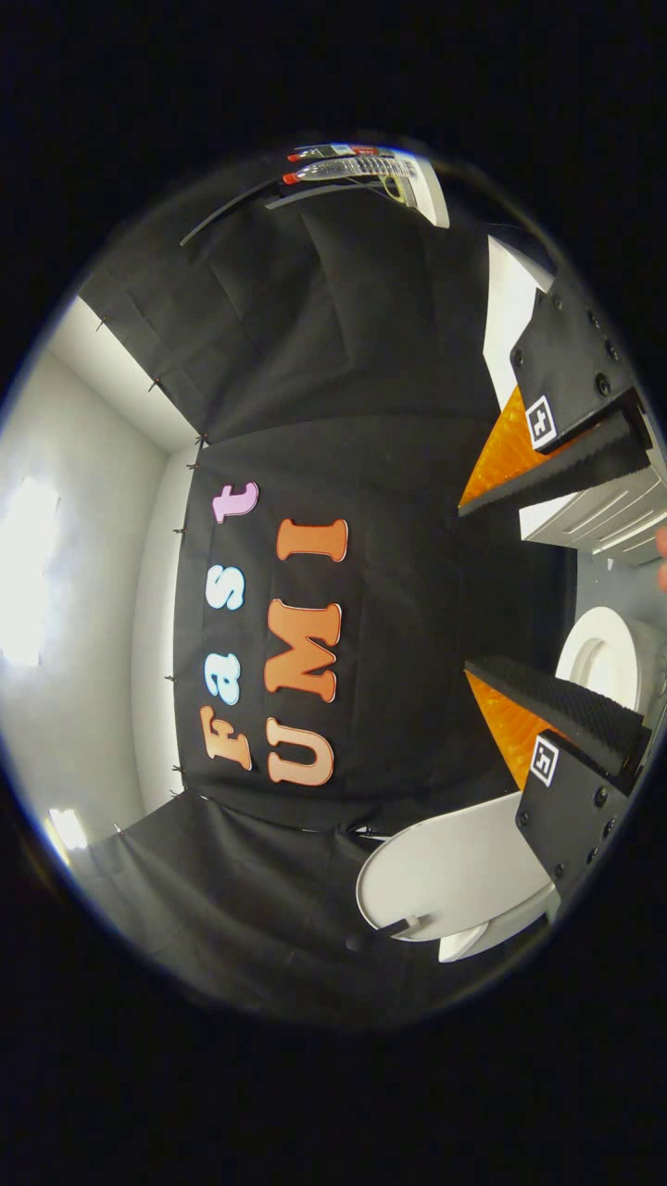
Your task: Open the toilet lid.
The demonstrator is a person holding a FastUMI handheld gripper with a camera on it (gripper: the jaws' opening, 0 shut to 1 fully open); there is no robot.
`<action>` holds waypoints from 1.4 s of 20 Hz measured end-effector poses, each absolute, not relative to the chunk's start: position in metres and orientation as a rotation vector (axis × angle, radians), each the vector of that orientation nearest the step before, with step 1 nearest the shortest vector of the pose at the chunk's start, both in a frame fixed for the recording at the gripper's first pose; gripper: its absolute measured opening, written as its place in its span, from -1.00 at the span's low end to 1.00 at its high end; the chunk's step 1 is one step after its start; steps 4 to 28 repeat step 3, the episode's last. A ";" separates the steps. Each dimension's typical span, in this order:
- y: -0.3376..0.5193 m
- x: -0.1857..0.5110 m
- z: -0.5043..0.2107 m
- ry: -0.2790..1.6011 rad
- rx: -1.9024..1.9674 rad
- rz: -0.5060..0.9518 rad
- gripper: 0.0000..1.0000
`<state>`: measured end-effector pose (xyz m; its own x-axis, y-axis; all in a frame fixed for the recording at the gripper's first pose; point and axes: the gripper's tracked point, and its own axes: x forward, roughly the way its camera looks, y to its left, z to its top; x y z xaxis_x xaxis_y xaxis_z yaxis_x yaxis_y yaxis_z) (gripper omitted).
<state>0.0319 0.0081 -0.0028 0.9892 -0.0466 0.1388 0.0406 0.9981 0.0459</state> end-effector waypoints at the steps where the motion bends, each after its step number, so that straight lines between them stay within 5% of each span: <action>1: 0.010 0.032 -0.003 -0.138 0.035 -0.040 0.92; 28: 0.016 0.038 -0.009 -0.120 0.011 -0.025 0.92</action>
